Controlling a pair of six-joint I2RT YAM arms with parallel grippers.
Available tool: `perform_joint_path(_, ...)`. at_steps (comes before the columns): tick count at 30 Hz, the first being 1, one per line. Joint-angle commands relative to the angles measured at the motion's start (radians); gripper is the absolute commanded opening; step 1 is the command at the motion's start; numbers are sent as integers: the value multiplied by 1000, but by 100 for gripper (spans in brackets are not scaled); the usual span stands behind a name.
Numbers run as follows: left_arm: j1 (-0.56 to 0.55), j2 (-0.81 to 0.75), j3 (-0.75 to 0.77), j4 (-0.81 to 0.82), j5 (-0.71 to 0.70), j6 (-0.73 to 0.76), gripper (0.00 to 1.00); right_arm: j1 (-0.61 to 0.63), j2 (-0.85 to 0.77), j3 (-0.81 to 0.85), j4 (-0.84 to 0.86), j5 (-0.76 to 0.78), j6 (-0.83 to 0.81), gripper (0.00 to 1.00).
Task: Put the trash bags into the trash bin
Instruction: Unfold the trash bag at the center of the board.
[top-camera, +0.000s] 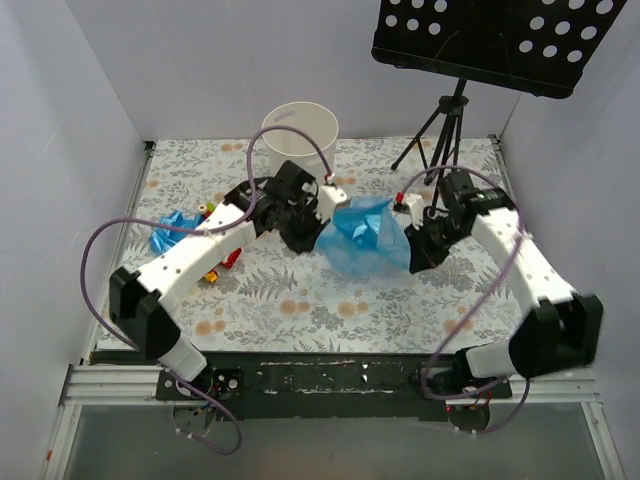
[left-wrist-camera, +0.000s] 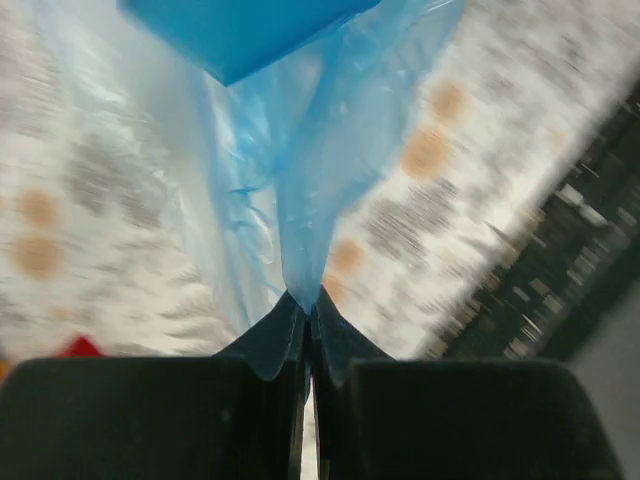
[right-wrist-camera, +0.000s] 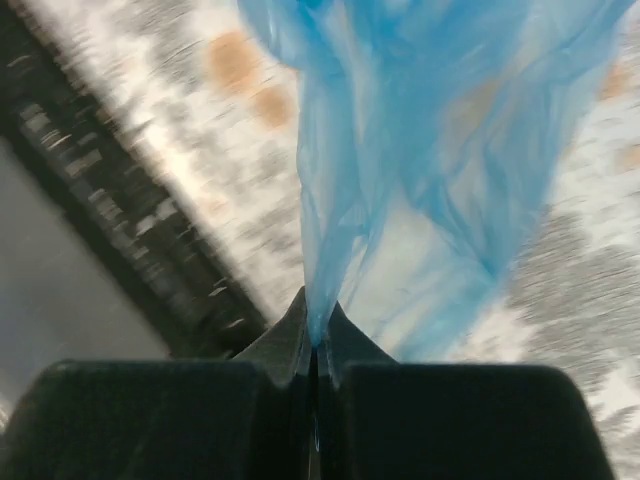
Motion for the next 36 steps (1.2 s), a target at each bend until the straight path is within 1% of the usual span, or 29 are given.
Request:
perform_joint_path(1,-49,-387,-139,-71,256,-79,0,11,-543,-13,-194,-346,-65,1)
perform_joint_path(4,-49,-467,-227,-5,221,-132,0,11,-634,-75,-131,-365,25,1)
perform_joint_path(6,-49,-504,-291,50,169,-202,0,11,-657,-123,-50,-320,101,1)
perform_joint_path(8,-49,-517,-346,66,131,-243,0,11,-654,-163,4,-268,154,1)
perform_joint_path(13,-49,-484,-440,125,33,-295,0,11,-556,-224,113,-142,283,1)
perform_joint_path(15,-44,-452,-431,170,-7,-304,0,11,-493,-211,154,-119,300,1)
perform_joint_path(16,-40,-432,-399,187,-21,-301,0,11,-453,-186,173,-116,305,1)
perform_joint_path(18,-31,-370,-290,204,-61,-280,0,11,-368,-79,212,-112,299,1)
perform_joint_path(20,1,-276,-131,205,-96,-251,0,11,-268,74,245,-95,291,1)
perform_joint_path(21,24,-230,-22,202,-108,-244,0,11,-210,181,254,-84,287,1)
perform_joint_path(23,57,-118,232,189,-110,-241,0,10,-101,408,254,-61,299,1)
perform_joint_path(26,63,80,696,162,-109,-208,0,11,65,811,220,-55,325,1)
perform_joint_path(27,63,136,836,176,-109,-198,0,10,119,954,213,-53,343,1)
perform_joint_path(28,60,173,917,216,-100,-179,0,10,156,1064,216,-55,356,1)
perform_joint_path(29,57,165,939,274,-93,-154,0,10,182,1148,237,-53,363,1)
perform_joint_path(30,51,127,899,367,-98,-136,0,10,176,1161,289,-47,369,1)
perform_joint_path(31,42,81,779,474,-121,-107,0,10,133,1109,356,-41,371,1)
perform_joint_path(33,14,-34,566,665,-133,-41,0,10,-15,855,578,-35,360,1)
perform_joint_path(34,2,-91,461,740,-135,-16,0,10,-110,687,684,-41,351,1)
perform_joint_path(35,-17,-143,372,777,-129,-1,0,10,-193,524,790,-53,339,1)
perform_joint_path(36,-35,-185,300,791,-106,13,0,11,-280,401,850,-78,319,1)
